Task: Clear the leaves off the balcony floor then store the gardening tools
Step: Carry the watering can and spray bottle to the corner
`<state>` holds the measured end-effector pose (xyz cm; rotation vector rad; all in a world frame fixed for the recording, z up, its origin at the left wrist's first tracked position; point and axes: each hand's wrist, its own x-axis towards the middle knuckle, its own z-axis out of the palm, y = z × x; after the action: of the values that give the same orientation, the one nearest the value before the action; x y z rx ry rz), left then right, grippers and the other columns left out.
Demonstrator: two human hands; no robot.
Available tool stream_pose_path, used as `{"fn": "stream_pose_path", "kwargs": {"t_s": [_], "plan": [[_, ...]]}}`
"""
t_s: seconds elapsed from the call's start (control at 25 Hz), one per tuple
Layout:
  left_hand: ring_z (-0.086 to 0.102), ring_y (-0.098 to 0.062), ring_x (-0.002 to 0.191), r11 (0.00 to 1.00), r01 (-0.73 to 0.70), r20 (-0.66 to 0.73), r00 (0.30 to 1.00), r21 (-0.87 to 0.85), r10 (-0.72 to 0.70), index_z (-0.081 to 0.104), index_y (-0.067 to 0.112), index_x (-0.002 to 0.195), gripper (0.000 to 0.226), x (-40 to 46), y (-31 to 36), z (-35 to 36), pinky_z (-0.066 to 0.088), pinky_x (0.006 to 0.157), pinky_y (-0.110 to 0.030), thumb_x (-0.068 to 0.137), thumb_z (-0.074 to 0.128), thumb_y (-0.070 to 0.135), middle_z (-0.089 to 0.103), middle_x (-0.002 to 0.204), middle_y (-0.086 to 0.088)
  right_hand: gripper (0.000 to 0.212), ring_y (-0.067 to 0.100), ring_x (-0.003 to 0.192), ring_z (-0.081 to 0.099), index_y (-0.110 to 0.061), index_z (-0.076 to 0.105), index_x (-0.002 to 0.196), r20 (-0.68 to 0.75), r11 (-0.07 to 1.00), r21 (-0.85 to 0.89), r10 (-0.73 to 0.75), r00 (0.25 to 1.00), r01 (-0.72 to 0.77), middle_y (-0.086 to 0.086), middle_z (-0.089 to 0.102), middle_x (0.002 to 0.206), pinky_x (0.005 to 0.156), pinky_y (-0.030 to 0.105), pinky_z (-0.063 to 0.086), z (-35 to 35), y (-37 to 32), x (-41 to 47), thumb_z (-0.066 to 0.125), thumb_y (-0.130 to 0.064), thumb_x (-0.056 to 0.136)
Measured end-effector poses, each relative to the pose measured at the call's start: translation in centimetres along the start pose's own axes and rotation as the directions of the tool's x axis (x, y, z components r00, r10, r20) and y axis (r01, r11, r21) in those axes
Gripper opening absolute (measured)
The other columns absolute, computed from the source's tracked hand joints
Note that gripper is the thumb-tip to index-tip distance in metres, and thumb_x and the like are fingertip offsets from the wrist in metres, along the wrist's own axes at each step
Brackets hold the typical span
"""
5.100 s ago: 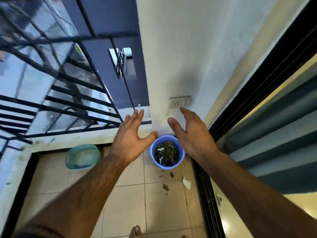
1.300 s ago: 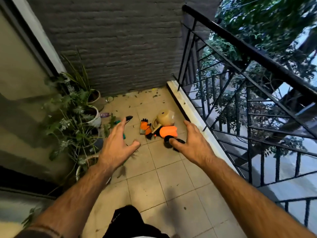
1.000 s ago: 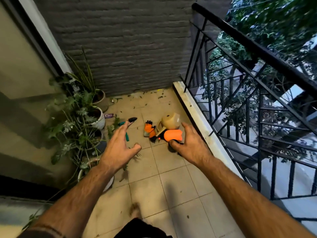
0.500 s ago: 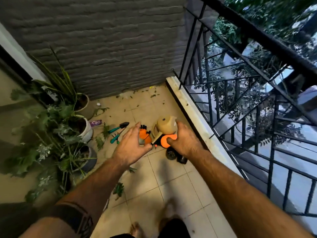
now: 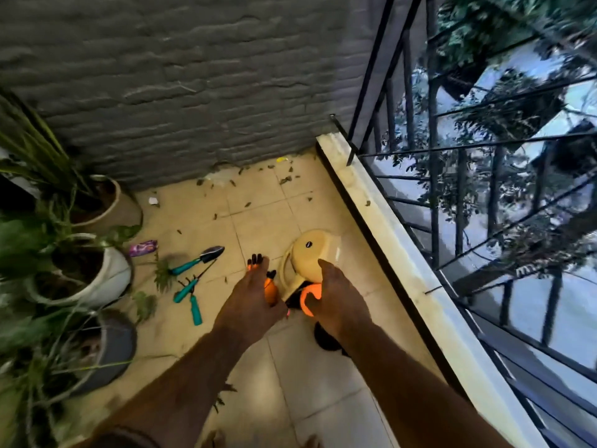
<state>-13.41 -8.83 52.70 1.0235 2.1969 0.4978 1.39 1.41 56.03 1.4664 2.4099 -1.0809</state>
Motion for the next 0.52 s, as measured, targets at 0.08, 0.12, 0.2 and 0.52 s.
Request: {"fn": "stream_pose_path", "kwargs": {"t_s": [0.08,0.12,0.2,0.52], "plan": [[0.031,-0.021,0.147,1.0,0.018,0.003,1.0,-0.005,-0.018,0.011,0.03,0.161,0.096,5.6,-3.9,4.6,0.033,0.116,-0.039,0.086,0.068,0.049,0.031,0.161,0.005,0.074,0.026,0.139,0.048,-0.022,0.023,0.16,-0.005,1.0,0.004,0.022,1.0,-0.022,0.005,0.042,0.157,0.108,0.037,0.044,4.6,3.1,5.3,0.064,-0.029,0.098],[0.031,-0.02,0.147,1.0,0.023,0.011,1.0,-0.005,-0.023,0.009,0.029,0.162,0.097,8.0,-6.0,7.0,0.032,0.115,-0.036,0.087,0.069,0.044,0.031,0.162,0.004,0.073,0.026,0.139,0.048,-0.021,0.023,0.16,-0.009,1.0,0.004,0.029,1.0,-0.029,0.005,0.042,0.157,0.108,0.038,0.044,7.1,4.7,7.6,0.063,-0.029,0.098],[0.031,-0.019,0.147,1.0,0.004,0.036,0.999,-0.028,-0.003,0.01,0.026,0.162,0.097,12.1,-9.7,11.6,0.032,0.114,-0.033,0.088,0.072,0.035,0.029,0.163,0.003,0.07,0.025,0.14,0.047,-0.022,0.024,0.159,-0.018,0.999,0.031,0.043,0.999,-0.042,0.004,0.043,0.156,0.107,0.034,0.041,11.7,7.6,11.5,0.06,-0.03,0.1],[0.065,-0.015,0.11,0.995,-0.044,0.1,0.994,-0.092,0.053,0.046,0.045,0.137,0.068,25.1,-27.6,31.4,0.056,0.09,-0.046,0.076,0.07,0.064,0.063,0.126,0.009,0.043,0.031,0.117,0.062,-0.016,0.048,0.137,0.015,0.967,0.217,0.131,0.991,-0.132,0.01,0.067,0.124,0.091,0.035,0.048,34.9,18.4,24.1,0.062,-0.025,0.098]]}}
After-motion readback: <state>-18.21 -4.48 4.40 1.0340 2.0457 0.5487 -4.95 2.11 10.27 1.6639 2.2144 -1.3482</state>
